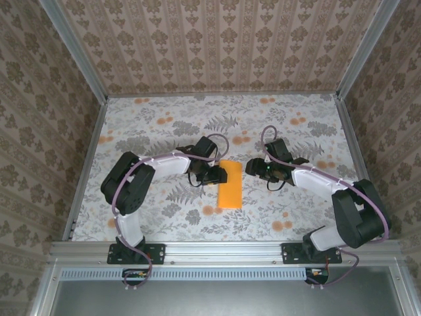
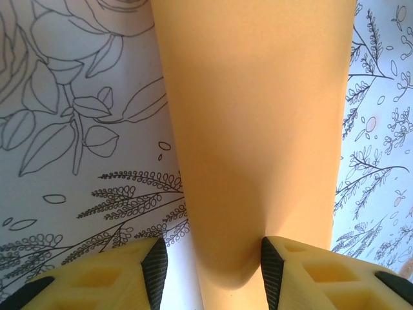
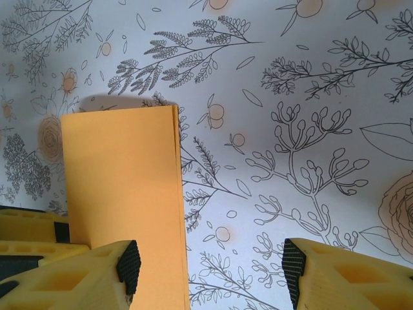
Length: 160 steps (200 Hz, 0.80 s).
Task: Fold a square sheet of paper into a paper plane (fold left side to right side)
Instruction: First fold in half a square sheet of paper at the center of the table.
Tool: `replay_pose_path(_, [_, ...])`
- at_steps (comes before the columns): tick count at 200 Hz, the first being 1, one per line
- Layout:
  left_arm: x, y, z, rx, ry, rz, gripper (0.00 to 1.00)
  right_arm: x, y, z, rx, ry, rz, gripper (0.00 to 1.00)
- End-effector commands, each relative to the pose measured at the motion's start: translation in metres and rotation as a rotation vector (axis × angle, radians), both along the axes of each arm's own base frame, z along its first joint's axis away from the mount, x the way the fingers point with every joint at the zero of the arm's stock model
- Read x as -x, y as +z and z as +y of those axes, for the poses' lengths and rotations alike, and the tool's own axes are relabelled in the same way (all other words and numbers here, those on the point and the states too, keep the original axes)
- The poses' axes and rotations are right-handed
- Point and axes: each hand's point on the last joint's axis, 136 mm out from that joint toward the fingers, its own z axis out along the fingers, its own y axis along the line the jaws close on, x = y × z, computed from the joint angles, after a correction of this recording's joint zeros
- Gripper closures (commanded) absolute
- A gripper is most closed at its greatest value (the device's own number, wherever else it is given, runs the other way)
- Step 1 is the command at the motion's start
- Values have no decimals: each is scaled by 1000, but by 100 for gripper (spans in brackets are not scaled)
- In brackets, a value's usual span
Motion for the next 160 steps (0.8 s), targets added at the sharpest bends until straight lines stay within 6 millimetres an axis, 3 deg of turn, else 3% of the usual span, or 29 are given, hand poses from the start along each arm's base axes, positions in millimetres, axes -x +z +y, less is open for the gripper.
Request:
replay_pose_path(1, [9,-18,3,-66,-36,27,53,5,-2,-5,11,-11,15,37])
replay_pose_path(106, [10,-29,6,-141,-33,57,52,4,-1,0,-6,8,14,38])
replay_pose_path(160, [10,-30,8,-155,-28,57,52,6,-7,11,-55,35,41,44])
